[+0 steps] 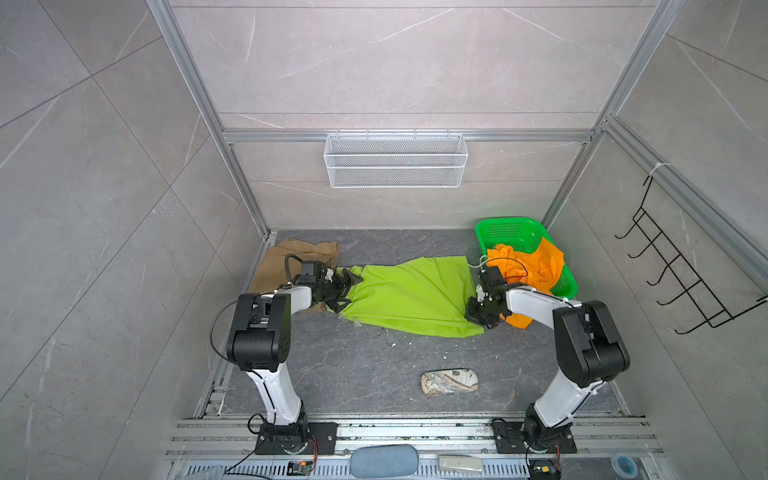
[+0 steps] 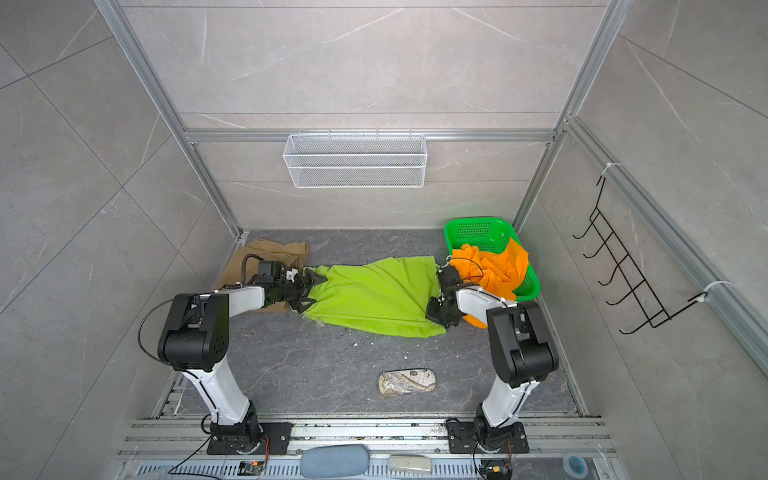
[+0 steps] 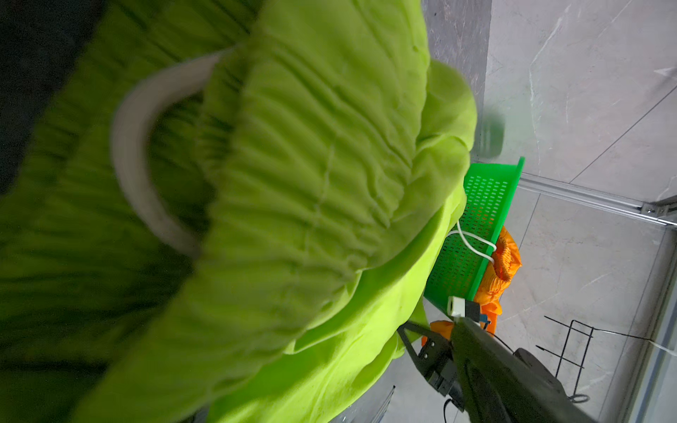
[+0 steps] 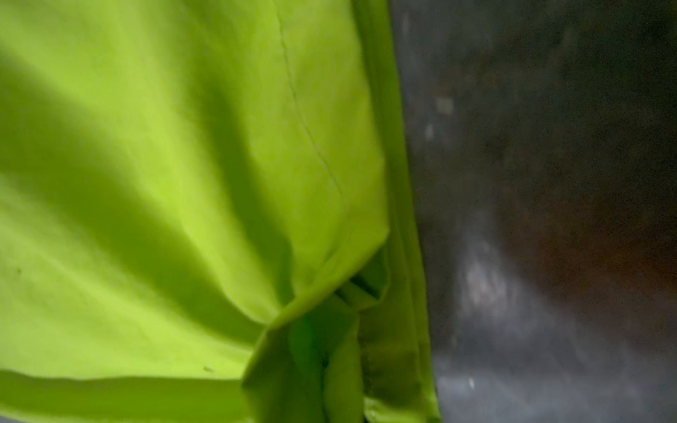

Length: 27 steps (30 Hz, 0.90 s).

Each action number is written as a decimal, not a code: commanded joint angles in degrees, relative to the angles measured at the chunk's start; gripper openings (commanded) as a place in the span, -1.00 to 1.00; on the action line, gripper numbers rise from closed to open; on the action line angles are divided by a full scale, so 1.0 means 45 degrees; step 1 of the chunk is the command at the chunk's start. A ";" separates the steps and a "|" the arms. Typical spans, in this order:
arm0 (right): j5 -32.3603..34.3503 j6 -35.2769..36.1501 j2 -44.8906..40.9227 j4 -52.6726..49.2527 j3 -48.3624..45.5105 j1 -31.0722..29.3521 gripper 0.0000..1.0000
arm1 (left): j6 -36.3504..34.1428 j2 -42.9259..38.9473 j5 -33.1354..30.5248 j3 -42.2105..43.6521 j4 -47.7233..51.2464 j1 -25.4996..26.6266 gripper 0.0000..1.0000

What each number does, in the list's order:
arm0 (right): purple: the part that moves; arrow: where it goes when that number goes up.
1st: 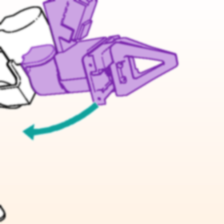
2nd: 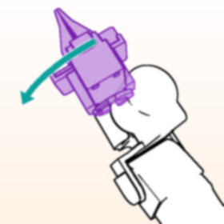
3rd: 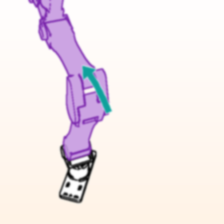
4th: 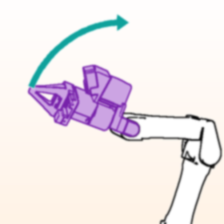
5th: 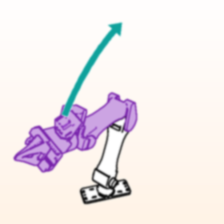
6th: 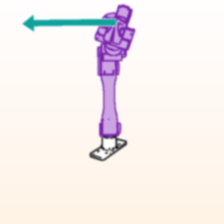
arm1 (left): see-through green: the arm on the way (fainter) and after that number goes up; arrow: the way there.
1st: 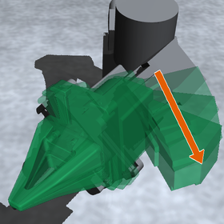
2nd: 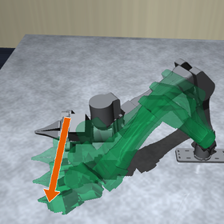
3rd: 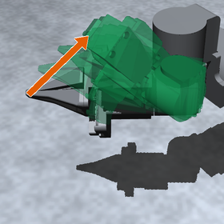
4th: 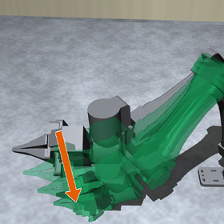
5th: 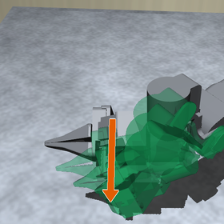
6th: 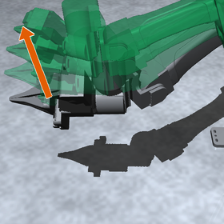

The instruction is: Fold and stack the shorts

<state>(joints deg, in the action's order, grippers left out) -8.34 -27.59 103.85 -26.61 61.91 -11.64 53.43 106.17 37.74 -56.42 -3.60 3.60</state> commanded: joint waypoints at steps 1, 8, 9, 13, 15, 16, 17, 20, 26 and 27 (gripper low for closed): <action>0.0810 0.0409 0.0977 -0.1175 0.1659 0.0186 -1.00 | 0.0889 0.0363 -0.0843 0.0891 0.0935 -0.0098 0.99; 0.1100 0.0602 -0.2028 -0.3102 0.3040 0.0021 -0.99 | 0.1034 0.0122 -0.0697 0.0866 0.0876 -0.0115 0.99; 0.1204 0.0605 -0.2462 -0.3107 0.2606 -0.0001 -0.98 | 0.1056 0.0114 -0.0662 0.0873 0.0862 -0.0115 0.99; 0.0805 0.0365 -0.3164 -0.2130 -0.0294 -0.0025 -0.95 | 0.1049 0.0046 -0.0612 0.0943 0.0853 -0.0135 0.99; 0.0406 0.0172 -0.2818 -0.1569 -0.1212 -0.0044 -0.93 | 0.0984 0.0089 -0.0612 0.0966 0.0902 -0.0172 0.99; 0.0218 0.0066 -0.2660 -0.1262 -0.1594 -0.0065 -0.90 | 0.0930 0.0120 -0.0607 0.0985 0.0965 -0.0203 0.99; 0.0082 -0.0067 -0.2575 -0.0941 -0.1969 -0.0089 -0.88 | 0.0863 0.0131 -0.0592 0.1004 0.1028 -0.0230 0.99; 0.0152 -0.0270 -0.2465 -0.0429 -0.2589 -0.0109 -0.82 | 0.0730 0.0057 -0.0608 0.1108 0.1164 -0.0308 0.99; 0.0583 -0.0079 -0.2001 -0.0488 -0.2614 -0.0102 -0.67 | 0.0352 -0.0064 -0.0700 0.1104 0.1633 -0.0330 0.99; 0.0583 -0.0074 -0.2014 -0.0544 -0.2606 -0.0102 -0.59 | 0.0224 -0.0119 -0.0738 0.1061 0.1793 -0.0330 0.99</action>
<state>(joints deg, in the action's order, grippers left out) -8.54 -27.68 93.60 -28.38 50.33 -12.36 56.77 104.77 39.59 -53.95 -5.39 3.20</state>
